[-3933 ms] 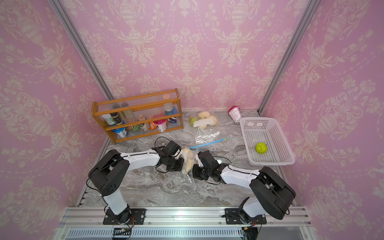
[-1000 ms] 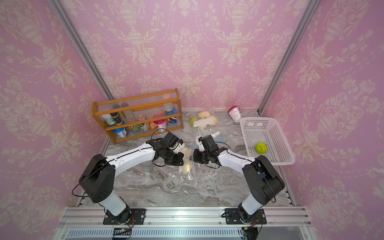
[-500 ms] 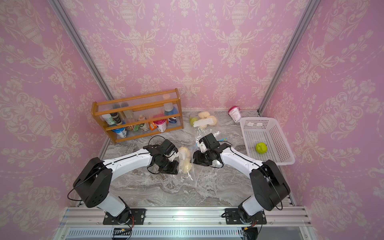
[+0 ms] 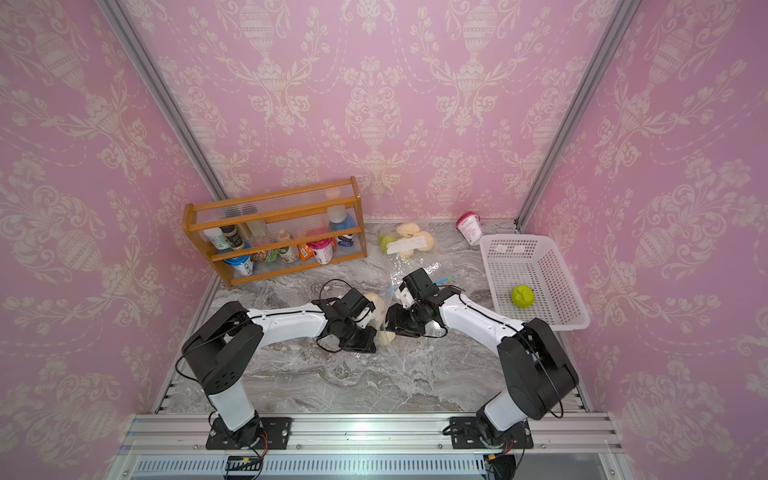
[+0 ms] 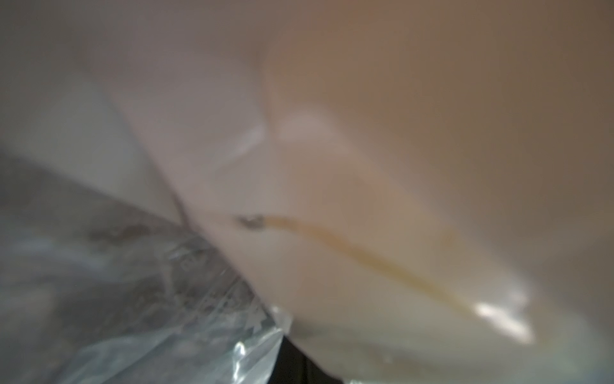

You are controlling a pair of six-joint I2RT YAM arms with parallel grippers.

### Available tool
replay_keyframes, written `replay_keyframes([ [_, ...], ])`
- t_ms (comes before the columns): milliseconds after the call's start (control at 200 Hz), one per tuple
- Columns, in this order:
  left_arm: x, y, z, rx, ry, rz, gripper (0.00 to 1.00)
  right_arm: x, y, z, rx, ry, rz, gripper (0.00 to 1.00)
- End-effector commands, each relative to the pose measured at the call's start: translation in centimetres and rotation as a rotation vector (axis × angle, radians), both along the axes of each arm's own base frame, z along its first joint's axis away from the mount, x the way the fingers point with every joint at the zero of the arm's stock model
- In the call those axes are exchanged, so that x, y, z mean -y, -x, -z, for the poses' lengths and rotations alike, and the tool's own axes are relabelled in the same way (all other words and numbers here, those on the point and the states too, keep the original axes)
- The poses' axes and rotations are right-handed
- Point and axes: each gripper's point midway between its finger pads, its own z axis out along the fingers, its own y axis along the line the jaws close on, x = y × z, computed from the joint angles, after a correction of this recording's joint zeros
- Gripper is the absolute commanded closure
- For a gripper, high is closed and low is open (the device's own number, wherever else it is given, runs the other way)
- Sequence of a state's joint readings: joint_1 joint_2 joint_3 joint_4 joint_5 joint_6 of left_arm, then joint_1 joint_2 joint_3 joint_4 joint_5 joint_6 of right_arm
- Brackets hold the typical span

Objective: Open the zip-top bag and take out the pear
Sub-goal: Pick up the pear from the zipper food storage bag.

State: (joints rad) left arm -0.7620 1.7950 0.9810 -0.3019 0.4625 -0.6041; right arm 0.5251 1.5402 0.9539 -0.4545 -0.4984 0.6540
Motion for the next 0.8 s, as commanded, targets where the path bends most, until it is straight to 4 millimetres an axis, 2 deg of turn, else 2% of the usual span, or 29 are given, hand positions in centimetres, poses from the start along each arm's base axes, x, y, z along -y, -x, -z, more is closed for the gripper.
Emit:
replay_keyframes([
  [0, 1.8, -2.2, -0.5, 0.056, 0.057, -0.053, 1.0, 0.8, -1.2, -0.7, 0.049, 0.031, -0.006, 0.42],
  [180, 3.0, -3.8, 0.1, 0.083, 0.103, -0.107, 1.0, 2.5, -0.9, -1.5, 0.098, 0.097, -0.041, 0.44],
  [240, 3.2, -4.1, 0.4, 0.087, 0.112, -0.118, 1.0, 3.1, -0.4, -1.6, 0.099, 0.126, -0.049, 0.48],
  [345, 3.4, -4.4, 0.9, 0.081, 0.12, -0.135, 1.0, 4.3, 0.4, -0.6, 0.065, 0.178, -0.027, 0.57],
  [570, 3.6, -4.4, 1.4, 0.069, 0.122, -0.143, 1.0, 4.3, 0.8, 1.9, 0.035, 0.208, -0.004, 0.69],
  [700, 3.5, -4.2, 1.8, 0.061, 0.117, -0.141, 1.0, 3.7, 0.8, 3.6, 0.062, 0.259, -0.051, 0.7],
  [796, 3.5, -4.1, 1.9, 0.055, 0.117, -0.137, 1.0, 3.1, 0.3, 4.0, 0.122, 0.289, -0.08, 0.68],
])
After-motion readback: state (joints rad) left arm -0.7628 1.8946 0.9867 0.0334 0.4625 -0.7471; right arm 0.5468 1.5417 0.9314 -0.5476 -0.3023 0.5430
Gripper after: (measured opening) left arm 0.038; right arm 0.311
